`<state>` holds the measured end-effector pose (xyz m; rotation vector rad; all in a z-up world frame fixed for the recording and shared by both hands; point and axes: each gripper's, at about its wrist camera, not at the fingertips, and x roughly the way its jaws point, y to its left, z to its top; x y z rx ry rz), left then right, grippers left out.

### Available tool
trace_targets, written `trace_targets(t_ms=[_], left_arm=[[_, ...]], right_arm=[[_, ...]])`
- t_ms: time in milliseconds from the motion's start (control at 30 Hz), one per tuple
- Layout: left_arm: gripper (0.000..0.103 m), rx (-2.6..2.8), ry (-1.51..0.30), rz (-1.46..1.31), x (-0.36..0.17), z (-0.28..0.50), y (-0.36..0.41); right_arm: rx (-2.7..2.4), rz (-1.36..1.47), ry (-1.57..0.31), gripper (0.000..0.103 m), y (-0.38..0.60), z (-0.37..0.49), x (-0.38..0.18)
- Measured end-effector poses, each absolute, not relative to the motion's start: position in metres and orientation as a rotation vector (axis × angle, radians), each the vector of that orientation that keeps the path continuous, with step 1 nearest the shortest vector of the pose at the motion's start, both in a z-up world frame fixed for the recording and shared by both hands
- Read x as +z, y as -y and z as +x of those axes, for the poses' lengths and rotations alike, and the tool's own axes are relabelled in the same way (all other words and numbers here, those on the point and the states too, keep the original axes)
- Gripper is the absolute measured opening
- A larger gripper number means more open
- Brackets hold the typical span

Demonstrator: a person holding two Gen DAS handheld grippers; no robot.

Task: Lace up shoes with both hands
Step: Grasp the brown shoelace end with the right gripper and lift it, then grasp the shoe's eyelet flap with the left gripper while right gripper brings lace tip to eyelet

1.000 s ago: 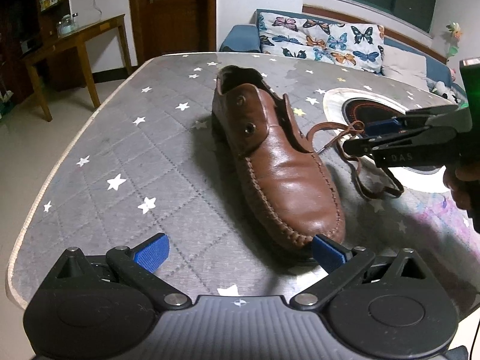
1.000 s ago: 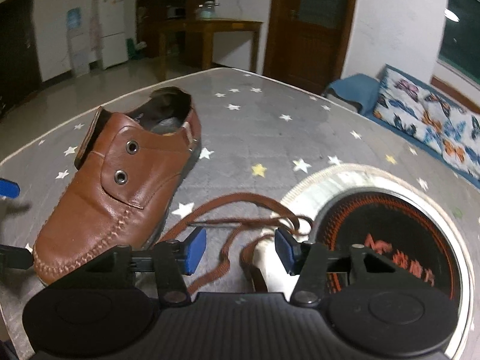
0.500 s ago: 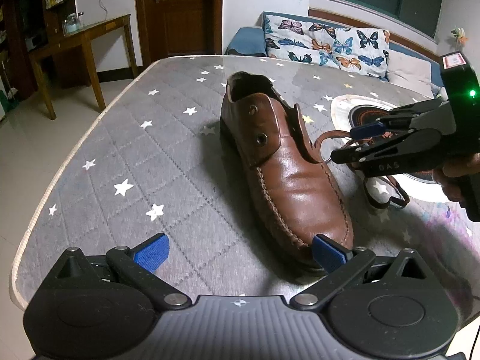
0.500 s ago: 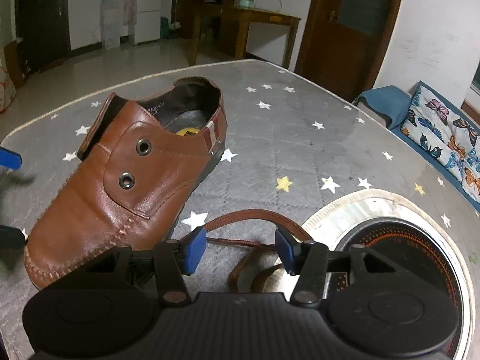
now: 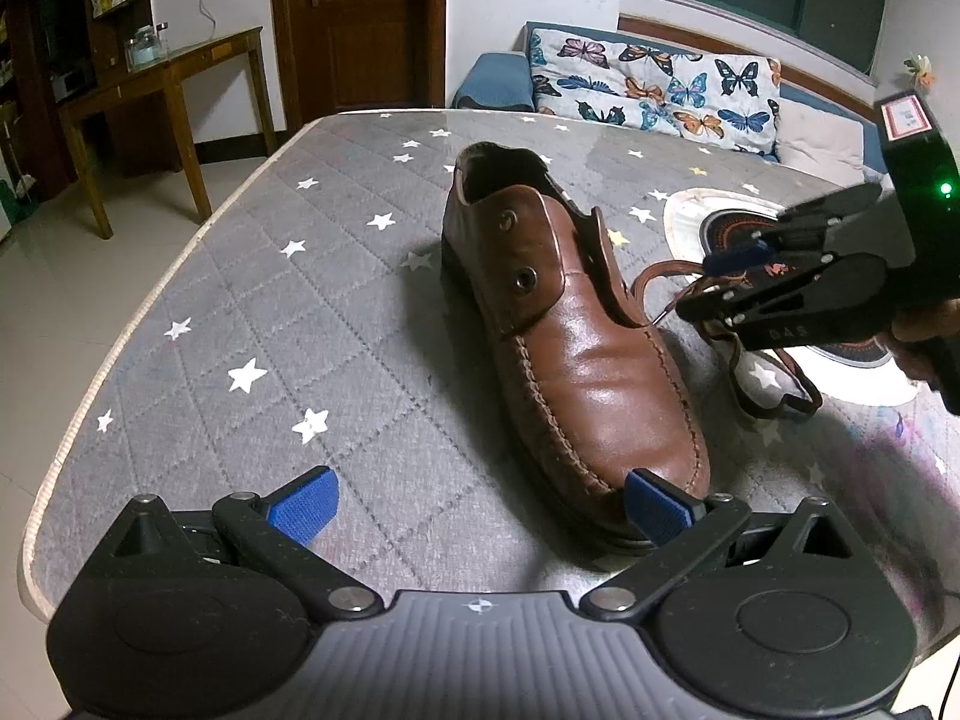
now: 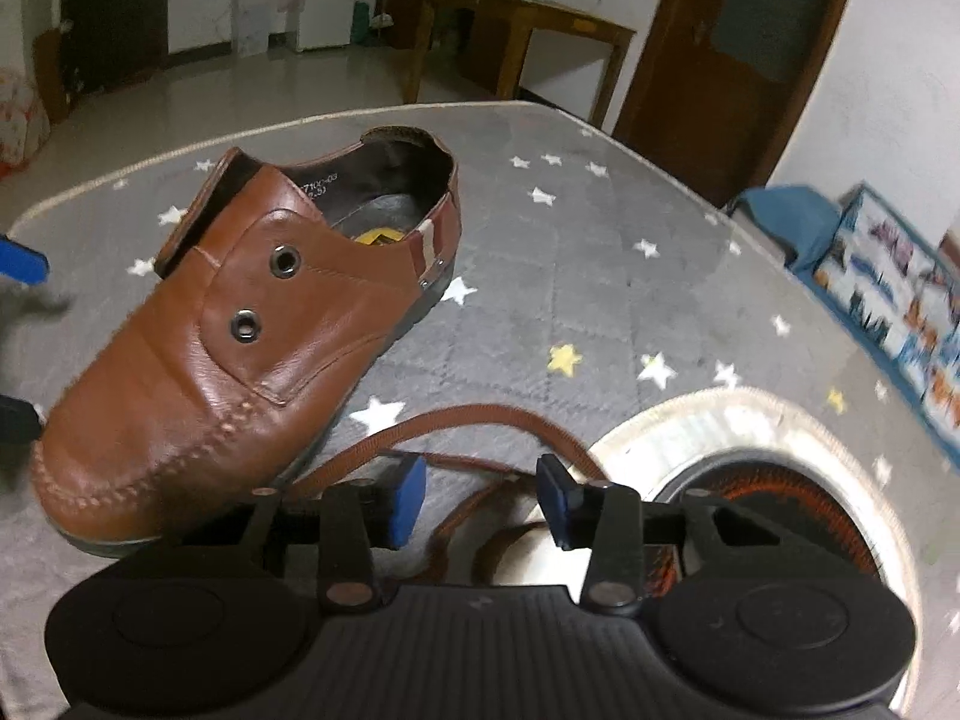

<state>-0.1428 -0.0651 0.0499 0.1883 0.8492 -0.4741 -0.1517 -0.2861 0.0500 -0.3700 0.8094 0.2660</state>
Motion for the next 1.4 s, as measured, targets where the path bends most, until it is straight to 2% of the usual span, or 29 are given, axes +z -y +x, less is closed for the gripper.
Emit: trace_targets(t_ms=[533,700,733,767,800,900,1200,1400], left_arm=[[0.103,-0.475,-0.852,0.184,0.054,-0.140,0.063],[0.103,-0.477,-0.854,0.191,0.054,-0.139,0.065],[0.103,-0.477,-0.853,0.190,0.054,-0.139,0.065],[0.103,-0.478,-0.852,0.189,0.054,-0.139,0.065],[0.103,-0.479,-0.850,0.190,0.055,-0.139,0.064],[0.103,-0.481,-0.842,0.193,0.055,-0.139,0.064],[0.103,-0.515,-0.794,0.205,0.063,-0.141,0.069],[0.102,-0.558,-0.739,0.222,0.072,-0.143,0.073]], right_arm=[[0.391,-0.540,-0.857,0.041,0.281,-0.139,0.048],[0.399,-0.536,-0.860,0.033,0.281,-0.134,0.044],[0.401,-0.535,-0.860,0.030,0.281,-0.134,0.044],[0.398,-0.527,-0.864,0.018,0.282,-0.133,0.044],[0.396,-0.519,-0.867,0.012,0.283,-0.133,0.044],[0.383,-0.495,-0.865,0.005,0.286,-0.134,0.045],[0.393,-0.379,-0.779,0.003,0.287,-0.163,0.073],[0.445,-0.288,-0.798,0.003,0.285,-0.186,0.080]])
